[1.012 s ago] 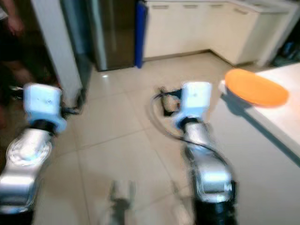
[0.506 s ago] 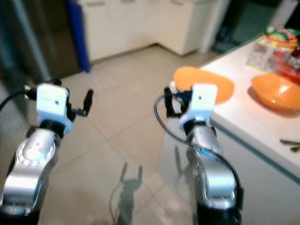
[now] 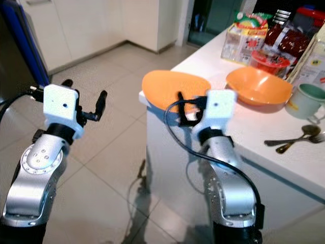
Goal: Setting the table
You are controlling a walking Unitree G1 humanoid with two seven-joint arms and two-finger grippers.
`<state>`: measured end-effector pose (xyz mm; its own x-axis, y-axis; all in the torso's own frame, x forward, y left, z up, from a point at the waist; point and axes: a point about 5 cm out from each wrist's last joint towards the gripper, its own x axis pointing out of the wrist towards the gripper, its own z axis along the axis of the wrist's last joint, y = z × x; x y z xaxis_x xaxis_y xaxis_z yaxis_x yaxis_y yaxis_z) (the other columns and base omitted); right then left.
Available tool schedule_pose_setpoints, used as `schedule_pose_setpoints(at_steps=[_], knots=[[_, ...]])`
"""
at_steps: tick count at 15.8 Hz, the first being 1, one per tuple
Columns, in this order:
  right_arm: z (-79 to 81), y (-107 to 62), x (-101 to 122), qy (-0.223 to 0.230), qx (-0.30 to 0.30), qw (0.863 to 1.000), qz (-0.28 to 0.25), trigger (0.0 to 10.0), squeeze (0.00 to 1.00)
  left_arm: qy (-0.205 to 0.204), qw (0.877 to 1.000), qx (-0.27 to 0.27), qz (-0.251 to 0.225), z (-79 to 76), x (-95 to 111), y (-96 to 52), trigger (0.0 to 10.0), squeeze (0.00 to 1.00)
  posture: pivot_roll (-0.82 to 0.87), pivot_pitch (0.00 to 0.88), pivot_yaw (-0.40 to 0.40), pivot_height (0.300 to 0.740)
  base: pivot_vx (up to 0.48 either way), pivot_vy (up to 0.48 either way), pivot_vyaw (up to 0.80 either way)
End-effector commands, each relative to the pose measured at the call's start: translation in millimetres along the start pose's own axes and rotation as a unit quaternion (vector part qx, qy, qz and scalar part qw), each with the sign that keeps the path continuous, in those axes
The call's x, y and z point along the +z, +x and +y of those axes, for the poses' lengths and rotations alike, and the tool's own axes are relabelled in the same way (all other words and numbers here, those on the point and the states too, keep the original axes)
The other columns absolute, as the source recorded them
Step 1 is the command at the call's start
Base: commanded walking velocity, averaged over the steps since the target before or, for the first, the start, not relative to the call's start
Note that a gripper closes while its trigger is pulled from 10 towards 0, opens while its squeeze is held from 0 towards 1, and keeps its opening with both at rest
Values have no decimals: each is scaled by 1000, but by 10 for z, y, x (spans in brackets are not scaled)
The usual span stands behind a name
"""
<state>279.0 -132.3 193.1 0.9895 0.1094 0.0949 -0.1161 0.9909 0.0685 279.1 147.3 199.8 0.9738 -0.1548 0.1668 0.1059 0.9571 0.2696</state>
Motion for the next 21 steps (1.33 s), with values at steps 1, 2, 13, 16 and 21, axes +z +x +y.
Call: schedule_pose_setpoints(at_steps=[1, 2, 13, 16, 21], knots=[[-41, -8, 13, 0, -11, 1000, 1, 10000, 0, 2, 1000, -9, -1, -24, 13, 27, 10000, 0, 27, 0, -10, 740, 0, 0, 0], [-51, -10, 11, -1, -12, 1000, 2, 10000, 0, 3, 1000, -12, -1, -33, 12, 38, 10000, 0, 27, 0, -10, 740, 0, 0, -494], [-152, -110, -134, 22, -41, 998, 53, 10000, 0, 7, 1000, -25, 3, -42, -16, 151, 10000, 0, 15, 0, 9, 740, 0, 437, -784], [-167, -111, -134, 27, -49, 997, 57, 10000, 0, 2, 1000, -26, -1, -26, -18, 175, 10000, 0, 16, 0, 12, 740, 0, 475, -788], [-136, -84, -132, 37, -43, 996, 62, 10000, 0, -6, 1000, -21, 4, -14, -44, 156, 10000, 0, 28, 0, -2, 740, 0, 474, -784]])
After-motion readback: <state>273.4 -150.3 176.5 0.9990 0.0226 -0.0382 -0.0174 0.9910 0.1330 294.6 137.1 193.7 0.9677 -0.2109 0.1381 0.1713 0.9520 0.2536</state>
